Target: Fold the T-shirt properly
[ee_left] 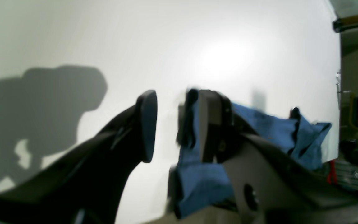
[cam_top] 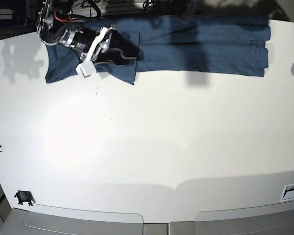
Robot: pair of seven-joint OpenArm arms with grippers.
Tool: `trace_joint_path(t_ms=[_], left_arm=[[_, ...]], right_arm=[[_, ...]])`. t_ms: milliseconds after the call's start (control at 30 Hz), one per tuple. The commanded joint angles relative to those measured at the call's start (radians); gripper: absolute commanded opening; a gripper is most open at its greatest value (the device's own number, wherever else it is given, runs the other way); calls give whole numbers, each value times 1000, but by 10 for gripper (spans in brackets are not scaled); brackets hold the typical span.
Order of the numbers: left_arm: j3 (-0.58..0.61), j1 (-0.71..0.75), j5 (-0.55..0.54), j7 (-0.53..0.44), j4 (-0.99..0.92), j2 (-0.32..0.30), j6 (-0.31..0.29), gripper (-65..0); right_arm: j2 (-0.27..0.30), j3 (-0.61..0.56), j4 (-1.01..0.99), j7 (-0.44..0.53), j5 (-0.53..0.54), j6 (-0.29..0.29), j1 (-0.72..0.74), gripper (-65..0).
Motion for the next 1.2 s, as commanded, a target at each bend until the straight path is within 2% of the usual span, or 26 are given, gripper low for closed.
trace_joint_path(t_ms=[0,167,333,700,900,1167], left_arm=[[-8,16,-25,-10,14,-19,-6,-447],[-8,73,-25,-40,14,68,-6,-444],[-8,95,-25,-56,14,146,-6,-345],[-5,144,-25,-45,14,186,-6,-340],[-5,144,49,-61,14,189,-6,-340],[-5,143,81,-69,14,263,-6,-341]], right_arm=[[8,5,21,25,28,6,17,-389],[8,5,21,34,23,6,83,-389],[8,5,21,50,-10,6,118,-389],[8,5,21,85,-42,6,133,-389],[8,5,21,103,-68,6,141,-389],[8,5,21,115,-86,6,141,-389]])
